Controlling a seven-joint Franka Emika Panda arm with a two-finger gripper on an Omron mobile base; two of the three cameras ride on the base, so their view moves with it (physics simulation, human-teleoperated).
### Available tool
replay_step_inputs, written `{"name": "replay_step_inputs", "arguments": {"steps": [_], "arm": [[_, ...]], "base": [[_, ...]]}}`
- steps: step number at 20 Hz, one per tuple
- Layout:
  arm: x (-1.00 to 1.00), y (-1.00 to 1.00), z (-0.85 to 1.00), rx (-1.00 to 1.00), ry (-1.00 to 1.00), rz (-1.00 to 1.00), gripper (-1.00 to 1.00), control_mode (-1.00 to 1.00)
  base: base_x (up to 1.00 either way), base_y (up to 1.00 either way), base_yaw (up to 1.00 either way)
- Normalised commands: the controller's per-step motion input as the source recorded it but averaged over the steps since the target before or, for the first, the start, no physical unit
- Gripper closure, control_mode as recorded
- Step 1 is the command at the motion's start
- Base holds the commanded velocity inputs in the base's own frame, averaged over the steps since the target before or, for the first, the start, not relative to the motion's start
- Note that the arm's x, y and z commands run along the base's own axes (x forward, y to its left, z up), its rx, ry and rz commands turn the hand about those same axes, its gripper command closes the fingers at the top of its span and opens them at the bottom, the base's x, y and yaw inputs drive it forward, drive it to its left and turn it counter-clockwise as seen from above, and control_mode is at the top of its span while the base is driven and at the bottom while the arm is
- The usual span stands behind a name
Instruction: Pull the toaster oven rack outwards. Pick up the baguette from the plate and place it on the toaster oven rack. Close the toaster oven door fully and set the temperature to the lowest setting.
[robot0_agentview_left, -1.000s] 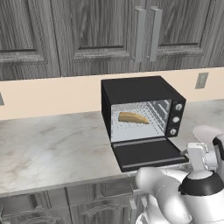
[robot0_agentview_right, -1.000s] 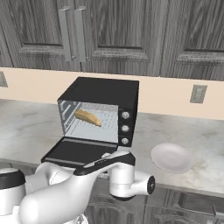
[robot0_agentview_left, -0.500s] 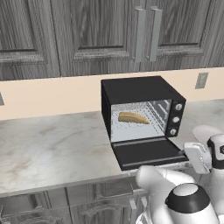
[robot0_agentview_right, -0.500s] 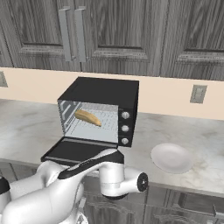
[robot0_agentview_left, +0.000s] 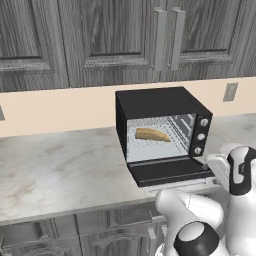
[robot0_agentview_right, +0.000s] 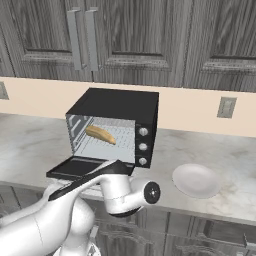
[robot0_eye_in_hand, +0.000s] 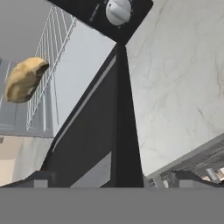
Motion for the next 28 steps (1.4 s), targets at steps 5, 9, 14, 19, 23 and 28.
{"name": "replay_step_inputs", "arguments": {"steps": [5, 9, 14, 19, 23, 28], "arm": [[0.77, 0.46, -0.02, 0.09, 0.08, 0.0, -1.0, -1.0], [0.77, 0.44, -0.36, 0.15, 0.02, 0.0, -1.0, -1.0], [0.77, 0.42, -0.61, 0.27, 0.0, 0.0, -1.0, -1.0], [0.8, 0.5, -0.81, 0.27, 0.02, 0.0, -1.0, -1.0], [0.84, 0.7, -0.66, 0.27, 0.15, 0.0, -1.0, -1.0], [0.34, 0.52, -0.56, 0.22, 0.22, -0.04, -1.0, -1.0]], "base": [[0.0, 0.0, 0.0], [0.0, 0.0, 0.0], [0.0, 0.0, 0.0], [0.0, 0.0, 0.0], [0.0, 0.0, 0.0], [0.0, 0.0, 0.0]]}}
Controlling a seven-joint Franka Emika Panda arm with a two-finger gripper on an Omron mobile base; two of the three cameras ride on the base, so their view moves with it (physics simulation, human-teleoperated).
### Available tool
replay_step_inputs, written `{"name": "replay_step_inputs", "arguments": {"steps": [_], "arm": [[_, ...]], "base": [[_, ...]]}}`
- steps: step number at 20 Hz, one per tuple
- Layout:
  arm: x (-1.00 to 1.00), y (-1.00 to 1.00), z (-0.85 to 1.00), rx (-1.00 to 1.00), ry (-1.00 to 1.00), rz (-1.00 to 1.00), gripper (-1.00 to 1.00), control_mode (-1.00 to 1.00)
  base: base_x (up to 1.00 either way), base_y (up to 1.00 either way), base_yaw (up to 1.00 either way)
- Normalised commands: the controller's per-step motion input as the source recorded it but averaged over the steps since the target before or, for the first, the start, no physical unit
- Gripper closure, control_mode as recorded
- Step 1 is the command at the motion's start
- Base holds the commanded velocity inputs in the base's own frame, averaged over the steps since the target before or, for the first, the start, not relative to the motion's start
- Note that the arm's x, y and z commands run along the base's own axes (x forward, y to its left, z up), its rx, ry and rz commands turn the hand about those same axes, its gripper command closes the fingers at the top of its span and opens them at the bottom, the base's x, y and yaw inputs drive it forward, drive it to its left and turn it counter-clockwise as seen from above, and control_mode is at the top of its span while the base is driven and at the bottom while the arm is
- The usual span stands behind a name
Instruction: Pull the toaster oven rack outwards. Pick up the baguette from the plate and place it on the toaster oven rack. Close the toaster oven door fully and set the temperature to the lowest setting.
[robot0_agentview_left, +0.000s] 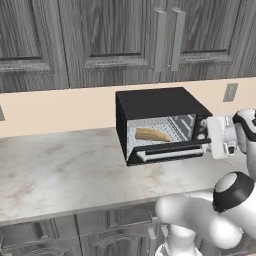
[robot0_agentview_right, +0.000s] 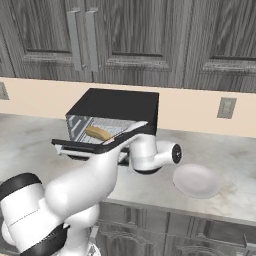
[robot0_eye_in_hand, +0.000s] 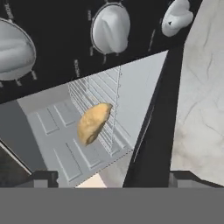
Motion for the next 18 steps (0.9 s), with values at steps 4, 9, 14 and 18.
{"name": "replay_step_inputs", "arguments": {"steps": [4, 9, 14, 18], "arm": [[0.0, 0.28, -0.45, 0.14, 0.11, -0.2, -1.0, -1.0], [0.0, 0.17, -0.12, 0.06, -0.01, -0.3, -1.0, -1.0], [0.0, 0.41, 0.01, 0.04, -0.08, -0.32, -1.0, -1.0], [-0.06, 0.42, 0.0, 0.1, -0.16, -0.24, -1.0, -1.0]], "base": [[0.0, 0.0, 0.0], [0.0, 0.0, 0.0], [0.0, 0.0, 0.0], [0.0, 0.0, 0.0]]}}
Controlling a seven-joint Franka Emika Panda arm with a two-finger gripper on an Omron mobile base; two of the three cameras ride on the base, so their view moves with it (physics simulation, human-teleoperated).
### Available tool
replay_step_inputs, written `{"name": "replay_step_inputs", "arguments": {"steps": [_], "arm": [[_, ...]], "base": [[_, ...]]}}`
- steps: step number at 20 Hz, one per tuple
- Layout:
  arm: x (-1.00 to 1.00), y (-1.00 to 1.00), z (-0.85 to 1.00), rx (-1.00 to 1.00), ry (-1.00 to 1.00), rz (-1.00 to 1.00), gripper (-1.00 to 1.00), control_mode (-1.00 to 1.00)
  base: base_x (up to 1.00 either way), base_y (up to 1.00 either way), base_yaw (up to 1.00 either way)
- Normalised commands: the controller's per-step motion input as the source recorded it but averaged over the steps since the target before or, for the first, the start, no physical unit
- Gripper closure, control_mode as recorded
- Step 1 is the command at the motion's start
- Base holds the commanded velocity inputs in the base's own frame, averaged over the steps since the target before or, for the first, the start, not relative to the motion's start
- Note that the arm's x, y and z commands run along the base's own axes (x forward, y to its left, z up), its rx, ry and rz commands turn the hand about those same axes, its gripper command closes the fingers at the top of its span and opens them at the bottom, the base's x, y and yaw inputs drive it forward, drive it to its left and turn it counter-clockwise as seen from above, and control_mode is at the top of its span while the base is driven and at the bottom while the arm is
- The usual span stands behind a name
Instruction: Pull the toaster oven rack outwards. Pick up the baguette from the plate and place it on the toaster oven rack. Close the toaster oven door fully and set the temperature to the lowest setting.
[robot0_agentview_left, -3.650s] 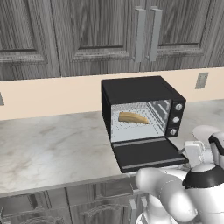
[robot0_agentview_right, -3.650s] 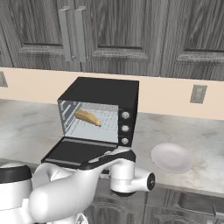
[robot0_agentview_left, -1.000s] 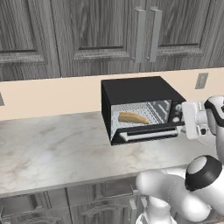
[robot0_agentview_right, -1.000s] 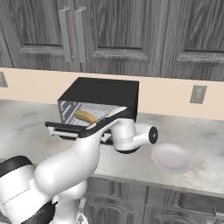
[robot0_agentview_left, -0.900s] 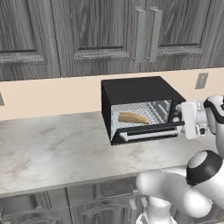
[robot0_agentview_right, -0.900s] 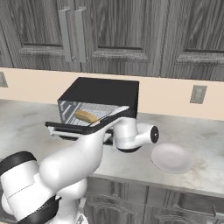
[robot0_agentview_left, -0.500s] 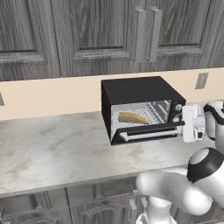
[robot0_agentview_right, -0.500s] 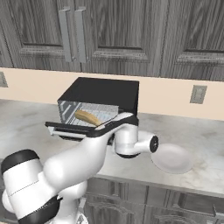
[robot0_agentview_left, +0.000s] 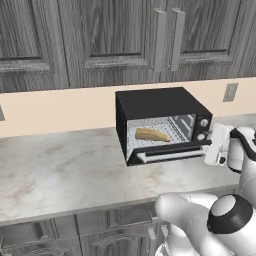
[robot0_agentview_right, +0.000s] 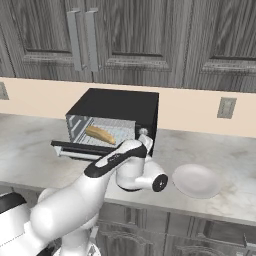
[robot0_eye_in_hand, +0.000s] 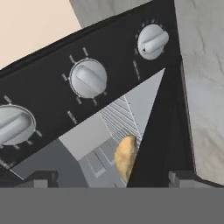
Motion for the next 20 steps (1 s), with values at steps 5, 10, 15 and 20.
{"name": "replay_step_inputs", "arguments": {"steps": [5, 10, 15, 20], "arm": [[0.0, 0.2, 0.26, 0.15, -0.23, -0.02, -1.0, -1.0], [0.0, 0.3, 0.6, 0.2, -0.19, 0.03, -1.0, -1.0], [0.0, 0.11, 0.41, 0.16, -0.24, 0.09, -1.0, -1.0], [-0.06, 0.0, 0.38, 0.08, -0.15, -0.03, -1.0, -1.0]], "base": [[0.0, 0.0, 0.0], [0.0, 0.0, 0.0], [0.0, 0.0, 0.0], [0.0, 0.0, 0.0]]}}
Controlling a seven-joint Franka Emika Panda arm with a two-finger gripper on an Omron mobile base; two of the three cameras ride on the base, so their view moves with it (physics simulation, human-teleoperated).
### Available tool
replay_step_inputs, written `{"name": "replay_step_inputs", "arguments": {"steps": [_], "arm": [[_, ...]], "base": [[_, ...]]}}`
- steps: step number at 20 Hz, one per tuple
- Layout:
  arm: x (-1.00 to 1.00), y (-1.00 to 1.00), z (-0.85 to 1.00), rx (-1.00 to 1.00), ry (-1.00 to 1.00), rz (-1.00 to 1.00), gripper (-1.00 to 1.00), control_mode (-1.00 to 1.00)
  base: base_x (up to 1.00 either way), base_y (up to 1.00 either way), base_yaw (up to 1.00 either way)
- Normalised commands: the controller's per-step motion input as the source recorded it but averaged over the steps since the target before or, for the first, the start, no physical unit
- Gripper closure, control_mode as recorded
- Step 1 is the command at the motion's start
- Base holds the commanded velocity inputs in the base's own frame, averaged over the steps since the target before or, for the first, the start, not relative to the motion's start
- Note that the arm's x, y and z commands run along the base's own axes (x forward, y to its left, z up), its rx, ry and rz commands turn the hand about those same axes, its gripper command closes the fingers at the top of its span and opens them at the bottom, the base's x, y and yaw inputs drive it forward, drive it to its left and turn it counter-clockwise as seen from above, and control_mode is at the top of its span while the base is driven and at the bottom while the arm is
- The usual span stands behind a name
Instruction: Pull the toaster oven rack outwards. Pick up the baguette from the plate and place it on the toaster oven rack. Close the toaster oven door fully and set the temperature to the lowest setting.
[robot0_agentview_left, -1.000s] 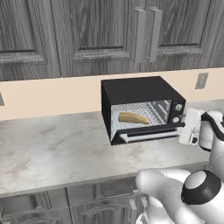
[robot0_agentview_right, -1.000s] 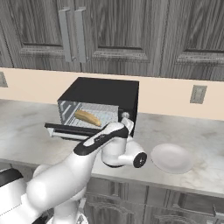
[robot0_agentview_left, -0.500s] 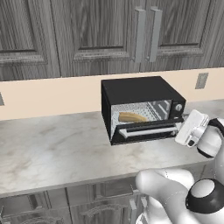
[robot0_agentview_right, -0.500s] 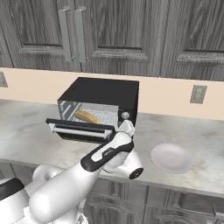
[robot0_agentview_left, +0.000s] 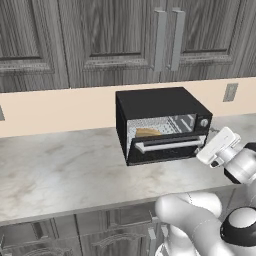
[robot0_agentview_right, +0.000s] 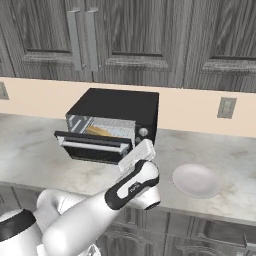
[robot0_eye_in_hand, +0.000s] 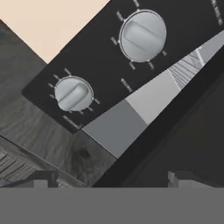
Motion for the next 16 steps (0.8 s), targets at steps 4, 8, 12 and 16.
{"name": "replay_step_inputs", "arguments": {"steps": [4, 8, 12, 16], "arm": [[0.07, 0.01, 0.78, 0.02, -0.01, -0.01, -1.0, -1.0], [0.07, 0.15, 0.73, 0.0, 0.0, -0.03, -1.0, -1.0], [0.05, 0.11, 0.44, 0.0, 0.0, -0.08, -1.0, -1.0], [0.14, 0.02, 0.12, 0.0, 0.0, -0.13, -1.0, -1.0]], "base": [[0.0, 0.0, 0.0], [0.0, 0.0, 0.0], [0.0, 0.0, 0.0], [0.0, 0.0, 0.0]]}}
